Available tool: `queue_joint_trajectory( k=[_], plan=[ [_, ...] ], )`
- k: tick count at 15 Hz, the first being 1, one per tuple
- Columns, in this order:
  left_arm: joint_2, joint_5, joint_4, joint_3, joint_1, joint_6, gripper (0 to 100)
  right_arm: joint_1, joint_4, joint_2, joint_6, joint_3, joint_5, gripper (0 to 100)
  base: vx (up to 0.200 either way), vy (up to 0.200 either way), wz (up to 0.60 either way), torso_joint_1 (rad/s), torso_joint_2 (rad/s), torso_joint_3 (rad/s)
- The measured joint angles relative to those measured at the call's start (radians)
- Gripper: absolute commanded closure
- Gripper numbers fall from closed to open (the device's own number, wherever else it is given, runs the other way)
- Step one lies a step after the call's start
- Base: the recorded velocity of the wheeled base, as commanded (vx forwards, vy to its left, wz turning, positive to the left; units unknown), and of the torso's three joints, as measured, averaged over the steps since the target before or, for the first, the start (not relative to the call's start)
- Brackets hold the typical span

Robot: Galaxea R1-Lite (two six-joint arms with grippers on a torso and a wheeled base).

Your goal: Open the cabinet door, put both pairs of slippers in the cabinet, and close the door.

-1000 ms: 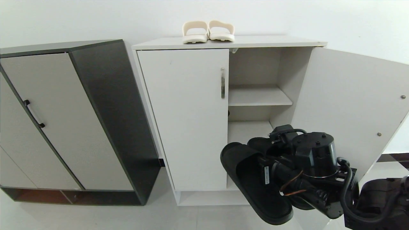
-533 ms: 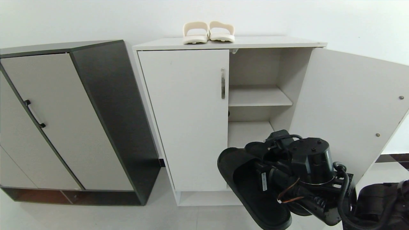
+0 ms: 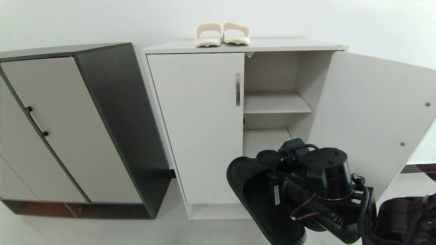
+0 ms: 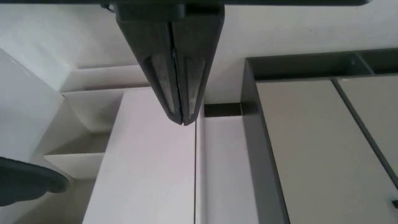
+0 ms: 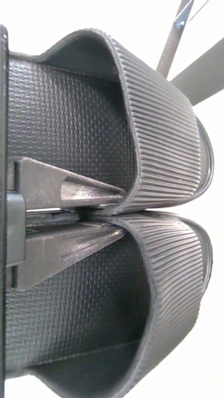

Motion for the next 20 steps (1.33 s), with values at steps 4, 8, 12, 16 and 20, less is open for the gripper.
queue_joint_trajectory(
  k=[4,8,12,16,20],
  plan=[
    [0.000,0.000,0.000,0.000,0.000,0.000,100,-0.001,-0.001,0.011,0.000,-0.006,-0.020,100,0.000,-0.200,0.00,0.004,0.00,0.000],
    [0.000,0.000,0.000,0.000,0.002,-0.002,100,-0.006,-0.001,0.024,0.006,-0.020,-0.021,100,0.000,-0.050,0.00,0.003,0.00,-0.001],
    [0.000,0.000,0.000,0.000,0.000,-0.002,100,-0.041,-0.004,0.057,0.046,-0.057,-0.024,100,0.000,0.000,0.00,0.000,0.00,0.000],
    [0.000,0.000,0.000,0.000,0.000,-0.002,100,-0.055,-0.038,0.113,0.047,-0.073,-0.026,100,0.000,0.000,0.00,0.000,0.00,0.000],
    [0.000,0.000,0.000,0.000,0.000,-0.003,100,-0.100,-0.077,0.163,0.043,-0.075,-0.026,100,0.000,0.000,0.00,0.000,0.00,0.000]
  ],
)
